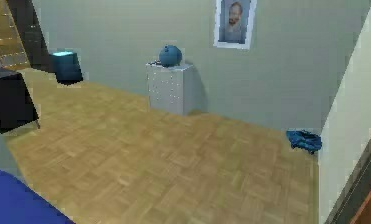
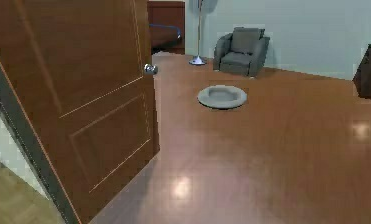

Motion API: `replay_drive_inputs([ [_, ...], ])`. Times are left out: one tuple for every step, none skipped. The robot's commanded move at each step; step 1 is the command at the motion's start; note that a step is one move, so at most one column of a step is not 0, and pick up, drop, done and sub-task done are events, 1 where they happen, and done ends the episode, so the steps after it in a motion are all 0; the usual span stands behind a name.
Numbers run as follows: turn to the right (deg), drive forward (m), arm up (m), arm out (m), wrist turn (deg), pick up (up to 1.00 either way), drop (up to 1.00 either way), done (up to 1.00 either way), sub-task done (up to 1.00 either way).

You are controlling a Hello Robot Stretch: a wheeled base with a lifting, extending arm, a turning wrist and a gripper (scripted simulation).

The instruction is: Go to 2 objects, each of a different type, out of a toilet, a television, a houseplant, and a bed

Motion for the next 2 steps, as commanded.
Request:
replay_drive_inputs([
  [45.0, 0.0, 0.0, 0.0, 0.0, 0.0, 0.0, 0.0, 0.0],
  [45.0, 0.0, 0.0, 0.0, 0.0, 0.0, 0.0, 0.0, 0.0],
])
